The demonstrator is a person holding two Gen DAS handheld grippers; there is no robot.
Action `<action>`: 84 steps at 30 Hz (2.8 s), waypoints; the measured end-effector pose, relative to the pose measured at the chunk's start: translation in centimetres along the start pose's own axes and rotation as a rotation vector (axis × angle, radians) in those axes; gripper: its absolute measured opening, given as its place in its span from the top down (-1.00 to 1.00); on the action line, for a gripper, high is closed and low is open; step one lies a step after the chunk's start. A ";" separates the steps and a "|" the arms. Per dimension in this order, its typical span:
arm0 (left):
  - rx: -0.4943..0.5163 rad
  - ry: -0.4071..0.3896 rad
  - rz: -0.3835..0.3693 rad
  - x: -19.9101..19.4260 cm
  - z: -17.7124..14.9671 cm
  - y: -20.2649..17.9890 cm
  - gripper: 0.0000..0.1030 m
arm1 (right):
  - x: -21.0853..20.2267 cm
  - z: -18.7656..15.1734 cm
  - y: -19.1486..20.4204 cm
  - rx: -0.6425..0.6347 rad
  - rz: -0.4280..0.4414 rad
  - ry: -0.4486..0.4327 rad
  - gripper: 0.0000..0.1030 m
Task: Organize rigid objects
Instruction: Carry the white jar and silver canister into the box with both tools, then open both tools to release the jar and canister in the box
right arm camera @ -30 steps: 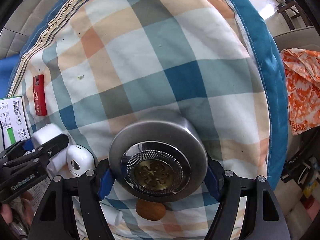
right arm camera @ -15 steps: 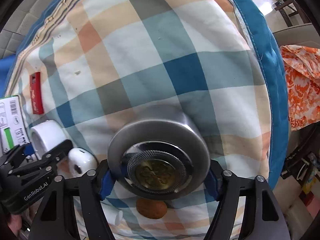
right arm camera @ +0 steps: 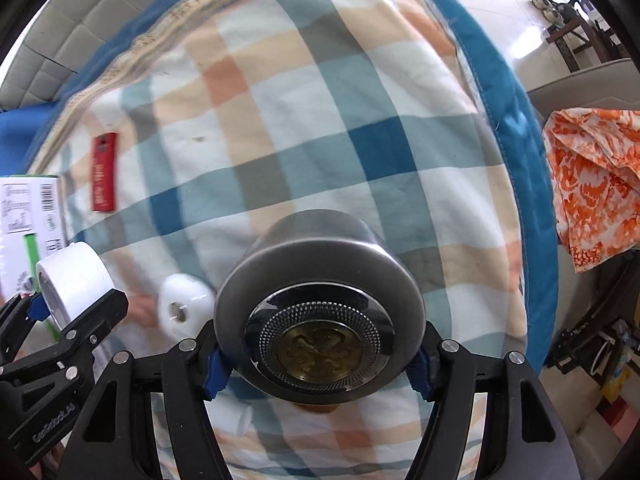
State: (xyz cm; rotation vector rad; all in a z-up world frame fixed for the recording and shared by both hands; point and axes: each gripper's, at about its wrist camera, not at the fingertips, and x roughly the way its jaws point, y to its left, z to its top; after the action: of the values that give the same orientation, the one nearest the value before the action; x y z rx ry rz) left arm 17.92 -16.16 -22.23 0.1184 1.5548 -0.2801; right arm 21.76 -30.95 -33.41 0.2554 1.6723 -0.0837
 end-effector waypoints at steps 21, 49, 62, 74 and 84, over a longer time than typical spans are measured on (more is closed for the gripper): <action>-0.151 -0.231 0.041 -13.3 -5.6 17.3 -0.27 | -11.1 -9.0 20.4 -0.242 0.062 -0.161 -0.37; -0.342 0.052 0.013 0.2 -6.0 35.6 -0.27 | 3.5 -7.6 36.6 -0.305 0.044 0.063 -0.38; -0.329 0.135 0.059 4.2 -6.1 36.6 -0.28 | 7.2 -5.4 37.6 -0.277 -0.029 0.105 -0.38; -0.392 0.156 0.003 2.8 -7.2 36.7 -0.30 | 6.6 -3.5 37.4 -0.289 -0.031 0.128 -0.41; -0.374 0.023 -0.015 -4.7 -9.7 34.1 -0.51 | 1.3 -5.2 37.8 -0.313 -0.024 0.042 -0.64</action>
State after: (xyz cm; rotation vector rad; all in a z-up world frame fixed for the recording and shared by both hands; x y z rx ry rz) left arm 17.10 19.56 -21.18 -0.1839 1.6050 0.0038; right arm 24.71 7.01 -30.45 0.0009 1.7030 0.1664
